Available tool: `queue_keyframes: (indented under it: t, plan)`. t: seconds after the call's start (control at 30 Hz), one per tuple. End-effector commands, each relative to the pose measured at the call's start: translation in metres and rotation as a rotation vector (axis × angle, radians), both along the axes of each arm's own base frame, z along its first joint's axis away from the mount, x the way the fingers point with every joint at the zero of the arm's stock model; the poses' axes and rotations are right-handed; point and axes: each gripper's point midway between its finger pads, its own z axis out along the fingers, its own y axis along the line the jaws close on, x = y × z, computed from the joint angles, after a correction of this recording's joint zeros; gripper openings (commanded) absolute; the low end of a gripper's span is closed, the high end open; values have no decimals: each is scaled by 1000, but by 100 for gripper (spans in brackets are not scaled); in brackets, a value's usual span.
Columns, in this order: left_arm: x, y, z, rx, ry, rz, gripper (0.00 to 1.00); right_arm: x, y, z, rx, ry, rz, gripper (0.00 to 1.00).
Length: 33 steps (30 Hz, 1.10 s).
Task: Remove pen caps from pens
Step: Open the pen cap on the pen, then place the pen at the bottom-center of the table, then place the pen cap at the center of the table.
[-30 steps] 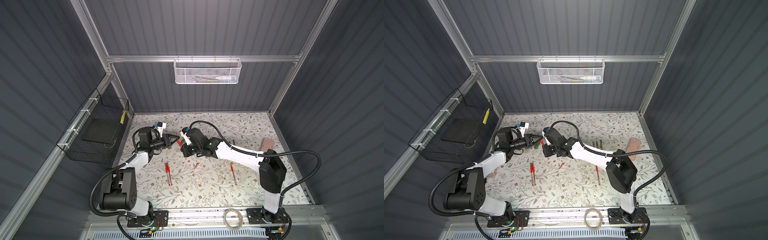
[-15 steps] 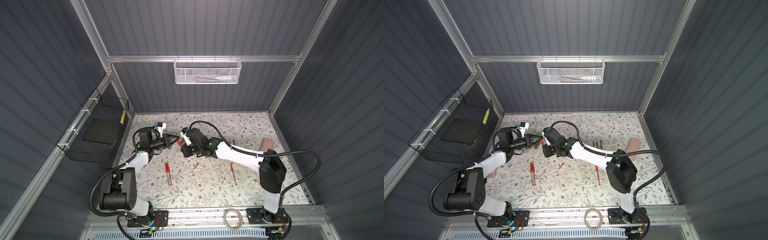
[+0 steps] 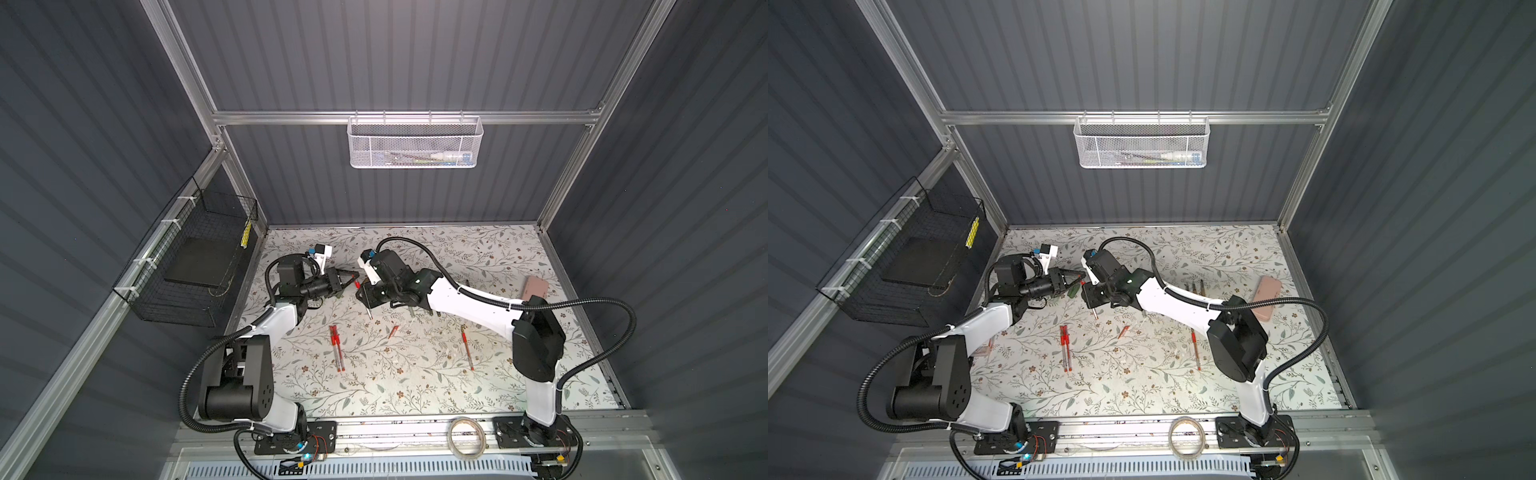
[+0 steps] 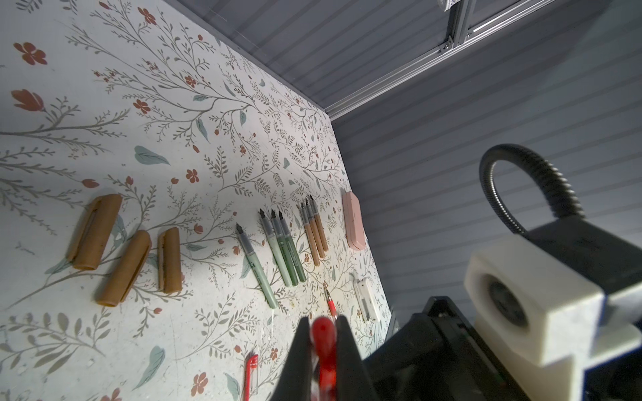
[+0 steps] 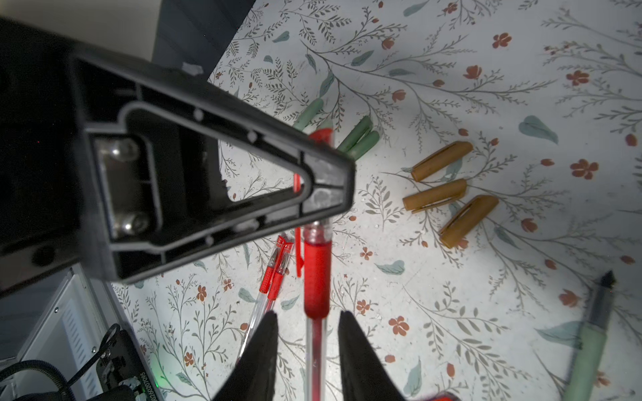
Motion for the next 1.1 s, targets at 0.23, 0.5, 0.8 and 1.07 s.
queue_keyframes:
  t: [0.23,0.5,0.8,1.07]
  plan:
    - [-1,-3,15,-18,-25,-19,0,-12,-7,-18,-33,69,14,0]
    - [5,0,8,26,-8,-1,0,-74,-60,-66,-79,215,-3,0]
    - [18,8,0,39,17,46,0,-112,-102,-90,-128,267,-37,0]
    - [11,11,-16,94,36,61,0,-108,-133,-84,-185,208,-127,0]
